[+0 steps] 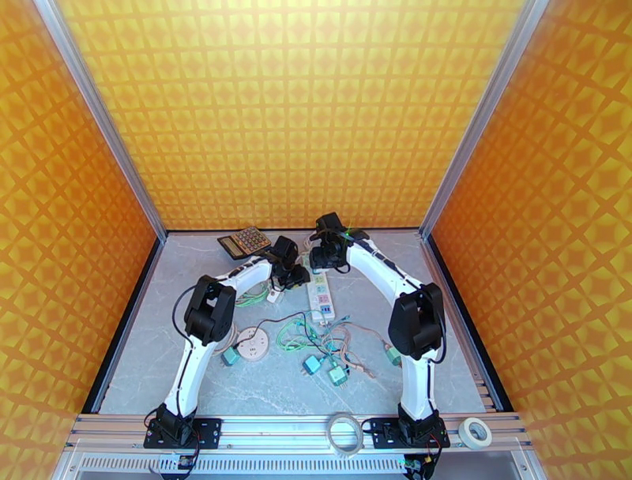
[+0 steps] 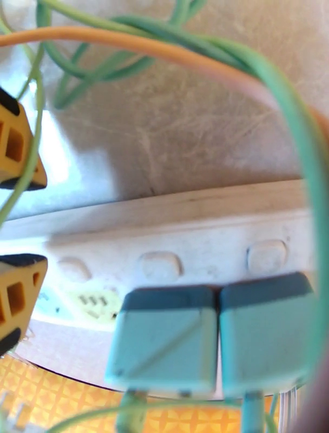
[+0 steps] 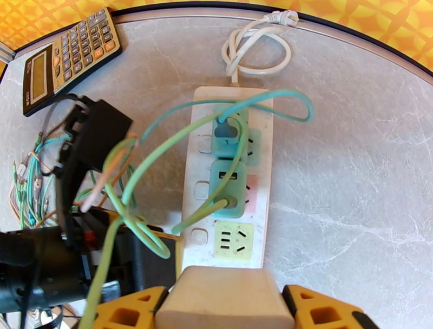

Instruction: Pull the plug off the socket

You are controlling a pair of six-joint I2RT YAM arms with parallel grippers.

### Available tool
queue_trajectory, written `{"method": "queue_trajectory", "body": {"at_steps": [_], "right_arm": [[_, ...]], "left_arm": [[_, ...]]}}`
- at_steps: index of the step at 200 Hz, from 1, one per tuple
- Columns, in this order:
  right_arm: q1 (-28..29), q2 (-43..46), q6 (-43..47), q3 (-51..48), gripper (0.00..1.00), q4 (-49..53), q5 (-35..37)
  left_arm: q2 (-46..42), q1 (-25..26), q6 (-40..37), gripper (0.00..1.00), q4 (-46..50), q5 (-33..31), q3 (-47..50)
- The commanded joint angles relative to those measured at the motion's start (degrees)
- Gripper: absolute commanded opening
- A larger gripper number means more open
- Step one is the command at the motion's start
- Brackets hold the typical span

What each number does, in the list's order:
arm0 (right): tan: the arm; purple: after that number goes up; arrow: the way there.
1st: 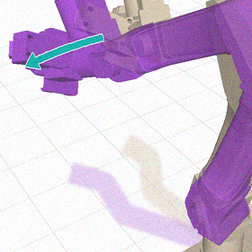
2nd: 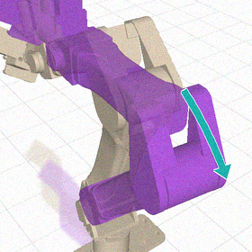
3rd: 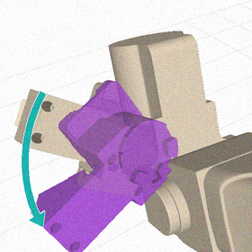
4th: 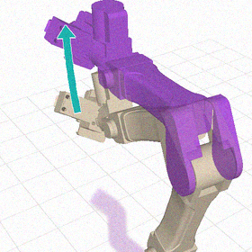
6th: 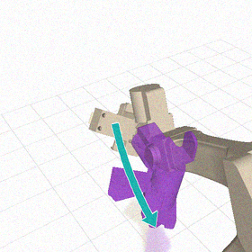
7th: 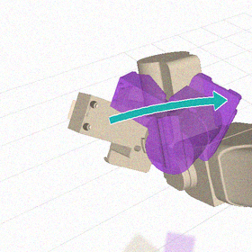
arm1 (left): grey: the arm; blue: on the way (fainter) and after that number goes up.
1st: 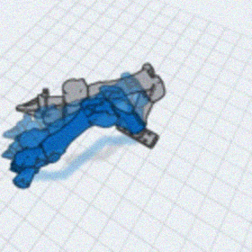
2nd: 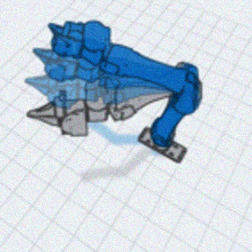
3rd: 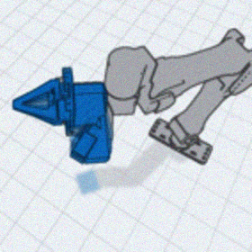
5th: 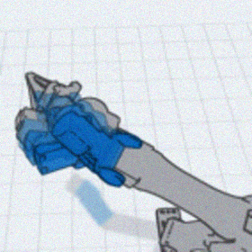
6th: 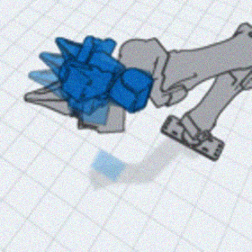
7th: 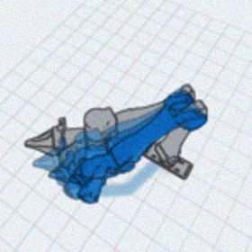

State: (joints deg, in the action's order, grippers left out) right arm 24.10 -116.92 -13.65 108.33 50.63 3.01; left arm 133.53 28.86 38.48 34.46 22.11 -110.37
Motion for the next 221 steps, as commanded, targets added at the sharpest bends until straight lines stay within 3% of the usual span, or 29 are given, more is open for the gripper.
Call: {"method": "queue_trajectory", "body": {"at_steps": [1, 58, 121, 221], "right_arm": [[-0.3, 3.5, -0.9, 0.1, 0.39, 0.0, -1.5], [2.7, 4.1, -2.7, -1.0, 0.4, -1.3, -6.4], [8.0, 2.9, -6.1, -5.2, 0.4, -3.9, -8.8], [14.3, -5.2, -9.2, -5.4, 0.4, -6.2, -11.8]], "left_arm": [[-7.4, -1.3, -1.7, 0.4, 1.7, -0.5, 0.9], [-18.2, -4.4, -3.3, 0.47, 1.8, -1.1, 7.5], [-30.8, -9.7, -3.5, 0.68, 0.4, -2.3, 19.7], [-40.1, -13.6, -4.4, 0.71, 0.4, -2.2, 30.0]]}}
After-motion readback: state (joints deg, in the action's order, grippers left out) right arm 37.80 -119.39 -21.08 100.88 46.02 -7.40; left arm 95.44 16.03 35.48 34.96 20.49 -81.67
